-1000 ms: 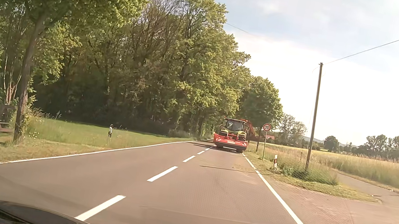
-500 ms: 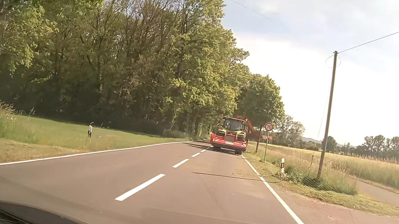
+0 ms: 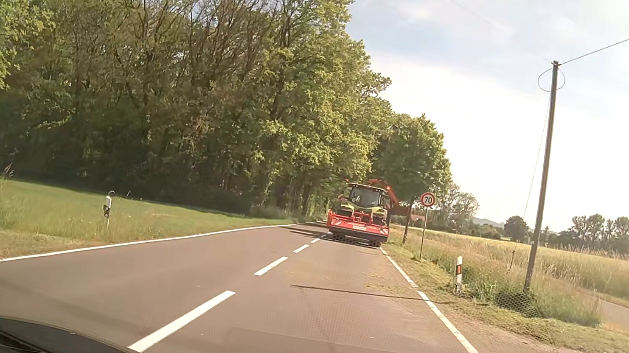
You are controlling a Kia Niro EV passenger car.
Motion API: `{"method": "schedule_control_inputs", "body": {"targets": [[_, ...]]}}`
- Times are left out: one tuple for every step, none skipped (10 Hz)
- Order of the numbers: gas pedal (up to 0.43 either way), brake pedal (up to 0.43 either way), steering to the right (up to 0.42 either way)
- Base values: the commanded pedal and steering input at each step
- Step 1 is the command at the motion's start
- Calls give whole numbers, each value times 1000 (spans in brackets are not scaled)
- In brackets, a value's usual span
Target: Follow the waypoints while adhering to traffic rules and regulations
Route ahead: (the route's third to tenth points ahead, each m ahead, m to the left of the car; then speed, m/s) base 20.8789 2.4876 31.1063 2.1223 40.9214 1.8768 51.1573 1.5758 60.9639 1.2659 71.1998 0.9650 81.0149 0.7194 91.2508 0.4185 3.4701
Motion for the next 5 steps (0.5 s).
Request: {"method": "schedule_control_inputs", "body": {"targets": [[0, 220, 14], [0, 213, 14], [0, 220, 14], [0, 220, 13], [0, 220, 14]]}}
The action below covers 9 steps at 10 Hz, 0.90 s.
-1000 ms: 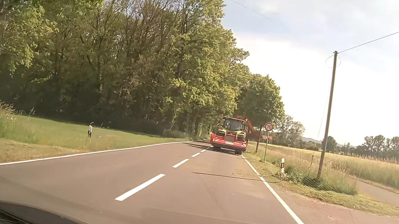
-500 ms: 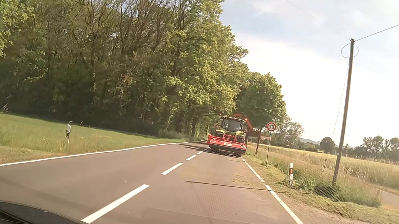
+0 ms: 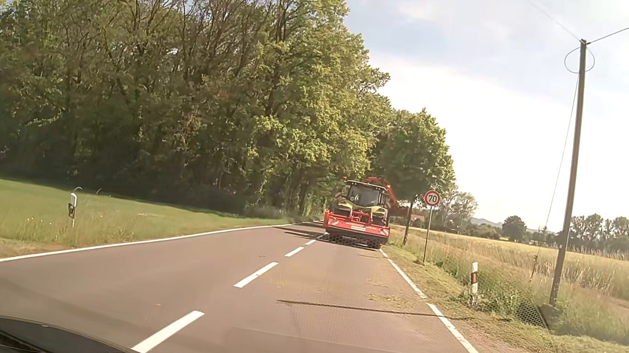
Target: Follow the waypoints while adhering to traffic rules and regulations
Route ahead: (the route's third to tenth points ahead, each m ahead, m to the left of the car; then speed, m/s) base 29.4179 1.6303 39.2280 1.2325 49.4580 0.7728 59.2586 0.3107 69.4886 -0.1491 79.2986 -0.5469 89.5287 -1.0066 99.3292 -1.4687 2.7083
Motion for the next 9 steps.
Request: {"method": "schedule_control_inputs", "body": {"targets": [[0, 220, 13], [0, 220, 13], [0, 220, 13], [0, 220, 13], [0, 220, 13], [0, 213, 13], [0, 207, 13], [0, 207, 13], [0, 195, 13]]}}
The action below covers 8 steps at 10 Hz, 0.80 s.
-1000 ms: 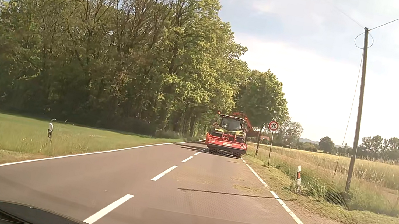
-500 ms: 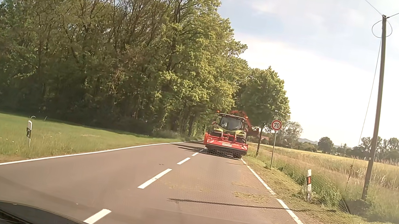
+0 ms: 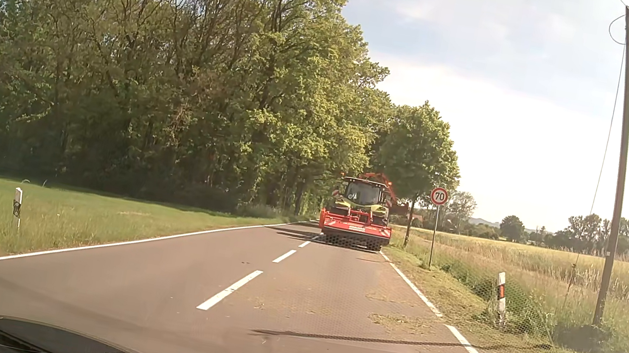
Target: Follow the waypoints while adhering to traffic rules and regulations
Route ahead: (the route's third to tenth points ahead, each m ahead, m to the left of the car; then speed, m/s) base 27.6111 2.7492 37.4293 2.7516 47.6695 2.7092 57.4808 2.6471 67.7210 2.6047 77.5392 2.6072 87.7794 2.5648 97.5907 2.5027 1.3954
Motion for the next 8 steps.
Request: {"method": "schedule_control_inputs", "body": {"targets": [[0, 183, 14], [0, 171, 19], [0, 152, 24], [0, 140, 27], [0, 104, 27], [0, 61, 26], [0, 12, 24], [0, 0, 21]]}}
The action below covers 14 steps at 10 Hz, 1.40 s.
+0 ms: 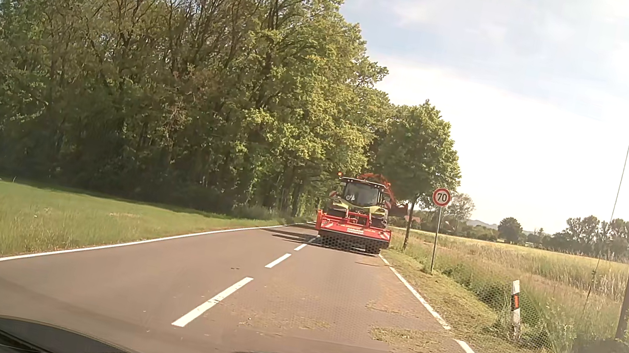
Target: Follow the waypoints while adhering to traffic rules and regulations
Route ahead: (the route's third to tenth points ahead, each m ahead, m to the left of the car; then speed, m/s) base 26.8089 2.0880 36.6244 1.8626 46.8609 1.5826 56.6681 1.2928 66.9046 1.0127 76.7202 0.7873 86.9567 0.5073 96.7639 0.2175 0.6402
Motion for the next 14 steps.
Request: {"method": "schedule_control_inputs", "body": {"targets": [[0, 0, 18], [0, 0, 16], [0, 0, 16], [0, 0, 15], [0, 0, 13], [67, 0, 11], [98, 0, 8], [98, 0, 7], [118, 0, 5], [118, 0, 3], [118, 0, -2], [118, 0, -6], [138, 0, -9], [169, 0, -19]]}}
